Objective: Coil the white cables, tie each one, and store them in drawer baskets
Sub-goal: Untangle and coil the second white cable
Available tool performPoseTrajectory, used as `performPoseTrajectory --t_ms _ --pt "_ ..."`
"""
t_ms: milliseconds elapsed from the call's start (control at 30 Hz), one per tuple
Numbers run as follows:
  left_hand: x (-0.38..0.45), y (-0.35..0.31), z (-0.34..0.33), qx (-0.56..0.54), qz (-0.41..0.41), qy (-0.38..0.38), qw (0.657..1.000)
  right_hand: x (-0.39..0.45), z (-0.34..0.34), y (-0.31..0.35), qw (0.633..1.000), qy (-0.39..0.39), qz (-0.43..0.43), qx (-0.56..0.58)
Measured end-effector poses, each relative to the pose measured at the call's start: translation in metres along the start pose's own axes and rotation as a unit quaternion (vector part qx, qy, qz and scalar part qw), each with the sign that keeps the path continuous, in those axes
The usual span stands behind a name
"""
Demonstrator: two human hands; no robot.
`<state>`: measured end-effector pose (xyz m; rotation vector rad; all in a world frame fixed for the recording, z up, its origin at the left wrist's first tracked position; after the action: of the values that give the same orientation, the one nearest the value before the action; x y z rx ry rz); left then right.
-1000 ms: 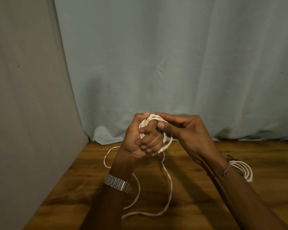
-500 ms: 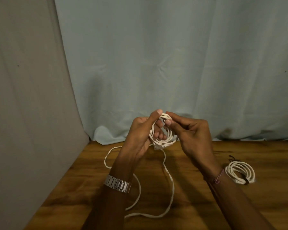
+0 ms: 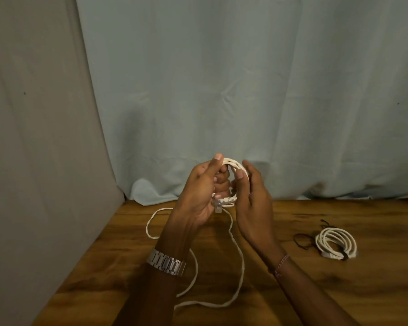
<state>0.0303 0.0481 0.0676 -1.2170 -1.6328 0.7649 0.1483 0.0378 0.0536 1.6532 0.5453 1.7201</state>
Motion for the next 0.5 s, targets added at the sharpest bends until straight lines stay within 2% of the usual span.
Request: performPoseTrajectory --t_ms 133,233,333,400,433,500 --pt "-0.002 -0.001 -0.001 0.090 -0.041 -0.025 0.995 0.002 -0.003 -0.002 0.997 0.064 -0.032 -0.007" --pt "-0.006 -0.006 -0.006 0.181 -0.083 -0.047 0.979 0.005 -0.001 -0.015 0.981 0.121 -0.117 0.096" --pt "-0.004 0.000 -0.005 0.264 -0.091 -0.054 0.959 0.004 -0.007 -0.016 0.909 0.129 -0.251 0.308" --pt "-0.002 0.006 -0.003 0.303 -0.089 -0.055 0.947 0.003 -0.011 -0.015 0.883 0.114 -0.284 0.356" --pt "-0.001 0.008 -0.003 0.313 -0.092 -0.059 0.943 0.003 -0.010 -0.014 0.897 0.103 -0.275 0.331" --pt "-0.001 0.005 -0.006 0.321 -0.103 -0.064 0.939 0.007 -0.006 -0.013 0.946 0.077 -0.209 0.236"
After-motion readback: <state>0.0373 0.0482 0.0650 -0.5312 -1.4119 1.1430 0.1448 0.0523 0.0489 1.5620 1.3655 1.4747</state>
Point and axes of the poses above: each hand's wrist, its own x-axis towards the middle knuckle, its own z-axis out of the back of the hand, y = z × x, the point moved 7 cm from there along x, towards the middle knuckle, and after that the axes turned 2 degrees about -y, right-handed, at the moved point
